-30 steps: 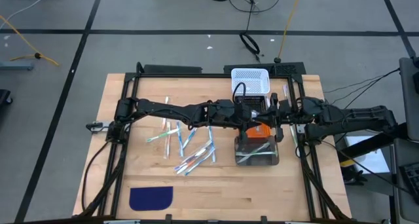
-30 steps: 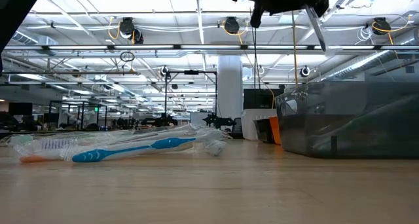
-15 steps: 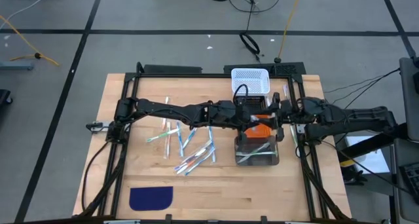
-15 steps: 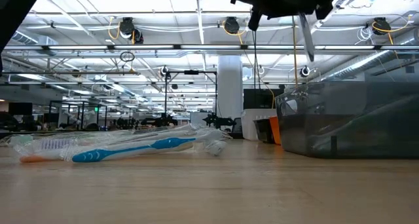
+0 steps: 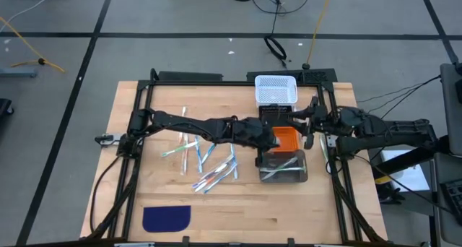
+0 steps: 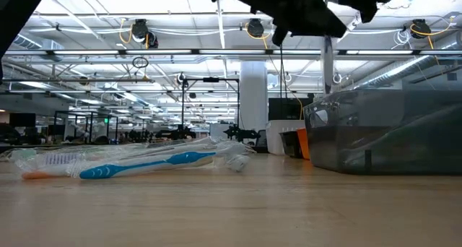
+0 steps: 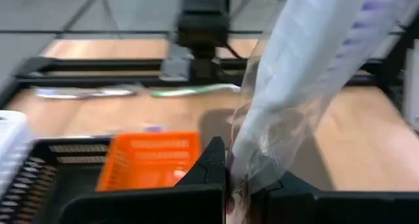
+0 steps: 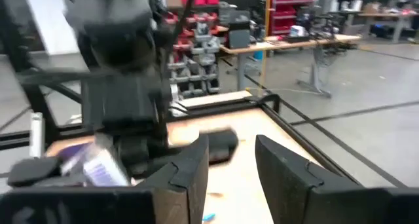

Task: Pick & Place Toothbrushes
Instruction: Put the purple toothbrush into the orange bin

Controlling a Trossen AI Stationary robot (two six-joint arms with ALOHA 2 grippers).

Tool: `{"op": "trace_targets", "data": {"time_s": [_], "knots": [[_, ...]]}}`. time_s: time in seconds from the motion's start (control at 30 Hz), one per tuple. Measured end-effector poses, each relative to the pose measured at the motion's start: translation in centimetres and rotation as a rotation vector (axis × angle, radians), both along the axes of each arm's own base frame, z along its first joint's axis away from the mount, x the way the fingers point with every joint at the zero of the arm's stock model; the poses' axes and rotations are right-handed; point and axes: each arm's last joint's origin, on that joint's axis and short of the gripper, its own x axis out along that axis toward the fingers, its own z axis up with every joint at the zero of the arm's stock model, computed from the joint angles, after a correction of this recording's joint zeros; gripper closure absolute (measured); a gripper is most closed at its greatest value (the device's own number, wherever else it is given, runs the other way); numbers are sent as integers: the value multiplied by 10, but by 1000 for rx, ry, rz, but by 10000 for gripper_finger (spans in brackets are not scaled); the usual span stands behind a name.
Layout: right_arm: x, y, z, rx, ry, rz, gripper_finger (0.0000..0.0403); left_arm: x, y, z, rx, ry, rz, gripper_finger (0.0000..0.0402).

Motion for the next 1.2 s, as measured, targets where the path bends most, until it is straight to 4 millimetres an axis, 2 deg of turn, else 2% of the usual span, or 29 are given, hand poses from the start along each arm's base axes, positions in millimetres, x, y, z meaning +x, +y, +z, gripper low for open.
{"op": "trace_targets", "data": {"time_s": [0.43, 0.53, 0.77, 1.0, 1.2], "knots": [[-3, 0, -2, 21, 12, 6, 288, 2, 4, 1, 38, -22, 34, 396], [-3, 0, -3, 21, 24, 4, 289, 5, 6, -5, 49, -24, 58, 396], [-3, -1, -5, 20, 43, -20, 289, 18, 22, -38, 21, 9, 66, 396], [-4, -2, -8, 18, 78, -49, 289, 18, 37, -45, -19, 42, 79, 396], [-4, -4, -9, 18, 87, -64, 289, 17, 37, -50, -29, 86, 82, 396]]}}
